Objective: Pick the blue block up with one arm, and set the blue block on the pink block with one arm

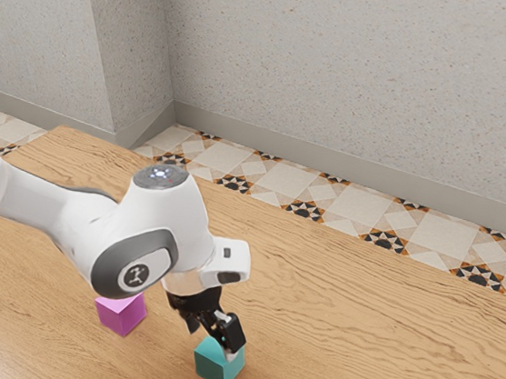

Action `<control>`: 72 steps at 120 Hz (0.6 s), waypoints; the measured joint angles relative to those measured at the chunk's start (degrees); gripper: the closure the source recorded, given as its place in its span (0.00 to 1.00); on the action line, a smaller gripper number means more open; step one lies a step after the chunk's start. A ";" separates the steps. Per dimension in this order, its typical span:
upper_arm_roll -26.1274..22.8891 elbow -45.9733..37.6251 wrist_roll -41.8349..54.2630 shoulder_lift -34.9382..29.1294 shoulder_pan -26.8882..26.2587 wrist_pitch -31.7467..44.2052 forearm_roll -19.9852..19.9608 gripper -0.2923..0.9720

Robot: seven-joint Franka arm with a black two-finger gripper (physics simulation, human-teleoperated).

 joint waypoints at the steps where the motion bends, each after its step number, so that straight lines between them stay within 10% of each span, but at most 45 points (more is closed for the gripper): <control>1: 0.11 0.01 -0.01 0.08 0.00 0.04 0.01 0.23; 72: 1.34 1.23 -0.50 4.98 0.08 1.98 0.15 0.23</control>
